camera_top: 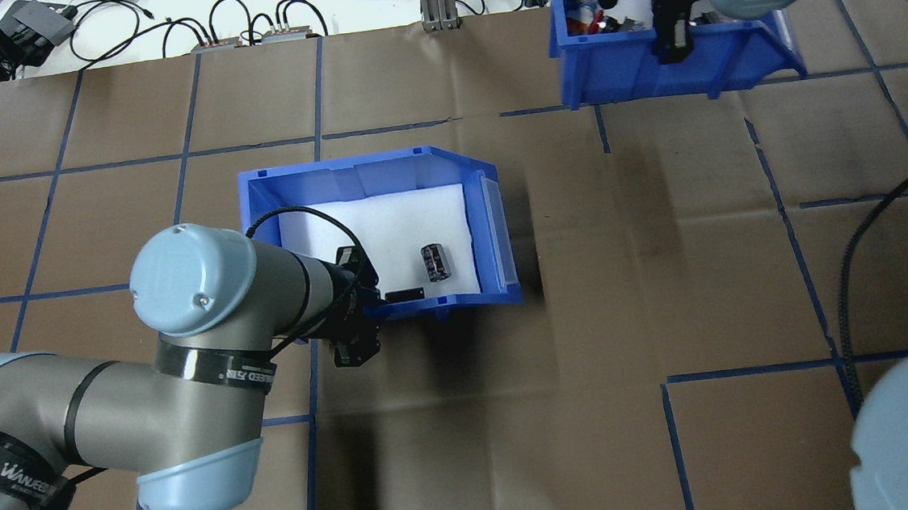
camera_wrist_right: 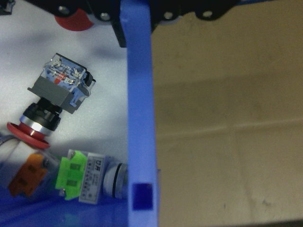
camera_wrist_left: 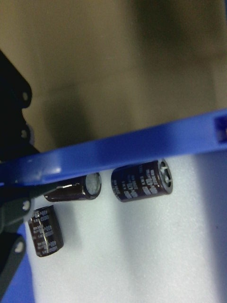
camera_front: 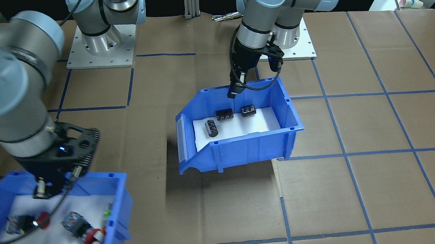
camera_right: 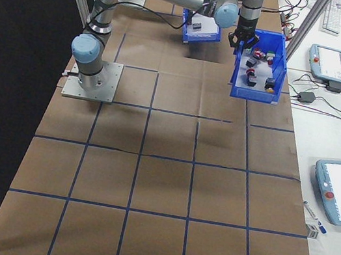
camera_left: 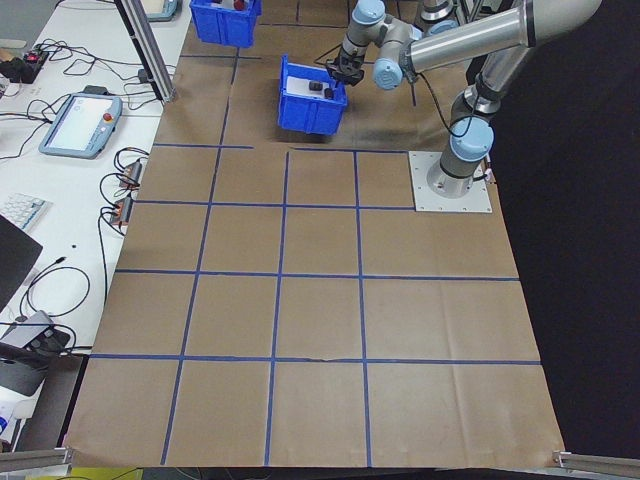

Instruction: Place battery box in front

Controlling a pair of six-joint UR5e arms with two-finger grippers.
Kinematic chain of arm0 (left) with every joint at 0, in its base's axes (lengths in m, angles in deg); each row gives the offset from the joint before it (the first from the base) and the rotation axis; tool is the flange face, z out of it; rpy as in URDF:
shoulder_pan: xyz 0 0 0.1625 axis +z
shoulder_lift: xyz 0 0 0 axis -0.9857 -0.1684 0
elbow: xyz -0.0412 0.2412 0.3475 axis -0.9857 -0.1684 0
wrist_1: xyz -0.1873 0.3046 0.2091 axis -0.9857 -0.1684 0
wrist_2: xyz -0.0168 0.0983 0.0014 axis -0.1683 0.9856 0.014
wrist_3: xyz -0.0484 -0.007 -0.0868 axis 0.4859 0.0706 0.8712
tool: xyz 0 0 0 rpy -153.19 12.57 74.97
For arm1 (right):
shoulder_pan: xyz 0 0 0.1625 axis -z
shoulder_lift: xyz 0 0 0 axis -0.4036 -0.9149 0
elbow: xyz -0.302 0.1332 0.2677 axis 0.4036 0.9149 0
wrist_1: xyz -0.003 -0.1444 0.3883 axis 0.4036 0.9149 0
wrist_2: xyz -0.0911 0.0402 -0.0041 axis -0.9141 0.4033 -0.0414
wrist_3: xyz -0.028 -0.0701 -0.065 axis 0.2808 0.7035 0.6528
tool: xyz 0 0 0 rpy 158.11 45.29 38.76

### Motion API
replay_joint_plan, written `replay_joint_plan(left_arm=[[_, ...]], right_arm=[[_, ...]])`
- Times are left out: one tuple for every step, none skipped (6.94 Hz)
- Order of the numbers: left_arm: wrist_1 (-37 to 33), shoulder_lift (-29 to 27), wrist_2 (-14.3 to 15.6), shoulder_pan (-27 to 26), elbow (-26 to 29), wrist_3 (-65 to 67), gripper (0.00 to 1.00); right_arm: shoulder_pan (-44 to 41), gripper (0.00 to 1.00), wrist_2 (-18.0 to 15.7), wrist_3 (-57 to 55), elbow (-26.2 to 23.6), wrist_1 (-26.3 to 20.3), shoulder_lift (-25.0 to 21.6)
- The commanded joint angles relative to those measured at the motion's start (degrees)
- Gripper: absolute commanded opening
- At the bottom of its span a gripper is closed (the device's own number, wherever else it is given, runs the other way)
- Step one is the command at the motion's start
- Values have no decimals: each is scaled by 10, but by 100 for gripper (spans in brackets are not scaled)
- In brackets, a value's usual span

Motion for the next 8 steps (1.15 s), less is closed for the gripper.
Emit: replay_joint_plan(left_arm=[[-52,-22,-47,92,57,-37,0],[-57,-61,-47,95,96,-38,0],[-58,-112,-48,85,136,-39,0],[-57,-152,-48,59,173,-40,0],[-57,-189,-46,32,216,-38,0],[-55,-226,-49,-6,244,-29,0],[-54,-251,-48,-22,275,-27,0],[-55,-284,-52,-34,311,-23,0]], right_arm=[[58,0,1,71,-105,-7,-91],[64,0,1,104,-154,-8,-125],[61,0,2,123,-199,-16,-166],[63,0,2,142,-235,-18,-204],[63,0,0,149,-257,-16,-226],[62,0,1,148,-261,-16,-228],[63,0,1,149,-261,-15,-228],[63,0,2,148,-261,-15,-228]])
